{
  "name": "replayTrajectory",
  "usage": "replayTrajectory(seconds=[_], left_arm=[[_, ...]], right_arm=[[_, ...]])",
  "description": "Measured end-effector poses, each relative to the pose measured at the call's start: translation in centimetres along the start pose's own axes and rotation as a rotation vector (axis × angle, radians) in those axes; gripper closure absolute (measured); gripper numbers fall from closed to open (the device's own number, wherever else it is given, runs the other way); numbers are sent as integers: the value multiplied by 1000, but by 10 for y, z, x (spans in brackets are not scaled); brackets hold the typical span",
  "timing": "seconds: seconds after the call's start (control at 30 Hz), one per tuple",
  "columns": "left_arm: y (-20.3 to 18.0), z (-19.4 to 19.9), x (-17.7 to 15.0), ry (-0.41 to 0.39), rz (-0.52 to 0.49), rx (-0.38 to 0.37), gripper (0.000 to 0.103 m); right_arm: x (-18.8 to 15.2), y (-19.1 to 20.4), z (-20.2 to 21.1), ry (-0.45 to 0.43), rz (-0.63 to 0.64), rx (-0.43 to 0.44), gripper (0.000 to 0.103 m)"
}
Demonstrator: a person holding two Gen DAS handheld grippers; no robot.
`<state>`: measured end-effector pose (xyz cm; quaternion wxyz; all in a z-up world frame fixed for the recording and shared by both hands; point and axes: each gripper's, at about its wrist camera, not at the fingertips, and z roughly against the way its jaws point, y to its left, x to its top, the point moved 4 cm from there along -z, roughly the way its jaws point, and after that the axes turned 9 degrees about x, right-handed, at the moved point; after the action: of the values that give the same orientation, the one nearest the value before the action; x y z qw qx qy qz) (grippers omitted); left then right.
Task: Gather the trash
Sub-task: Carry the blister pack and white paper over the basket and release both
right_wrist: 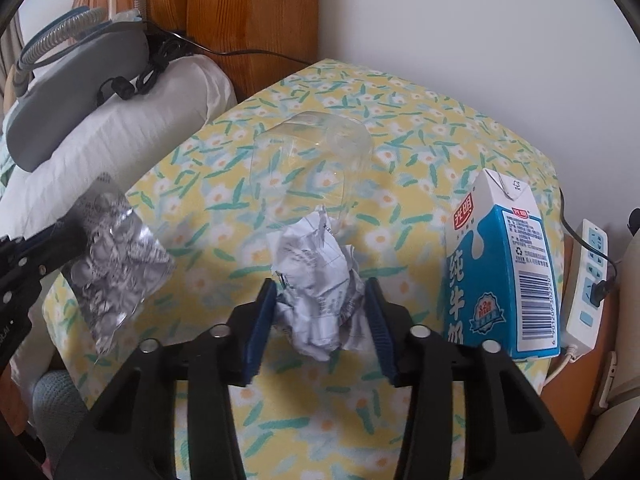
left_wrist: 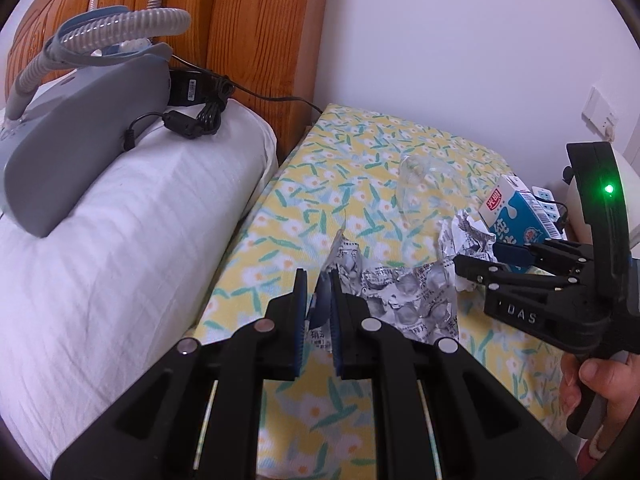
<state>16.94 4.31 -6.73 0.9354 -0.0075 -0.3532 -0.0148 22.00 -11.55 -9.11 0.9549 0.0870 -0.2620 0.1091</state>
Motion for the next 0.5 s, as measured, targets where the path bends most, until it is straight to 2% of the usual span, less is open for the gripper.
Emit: replayTrajectory(seconds=[0.13,0.3,0.5], left_arm=[[4,14,-7,-6,15,-18,92],[10,39,-20,-19,16,-30,92],[11,77,-57,-3,-12,-72,92]], right_arm=[[-3,1,9,-13,-1,0,66],[-12,6,39,-65,-6,15,66],[-48,14,92,-123,-35,87,66]])
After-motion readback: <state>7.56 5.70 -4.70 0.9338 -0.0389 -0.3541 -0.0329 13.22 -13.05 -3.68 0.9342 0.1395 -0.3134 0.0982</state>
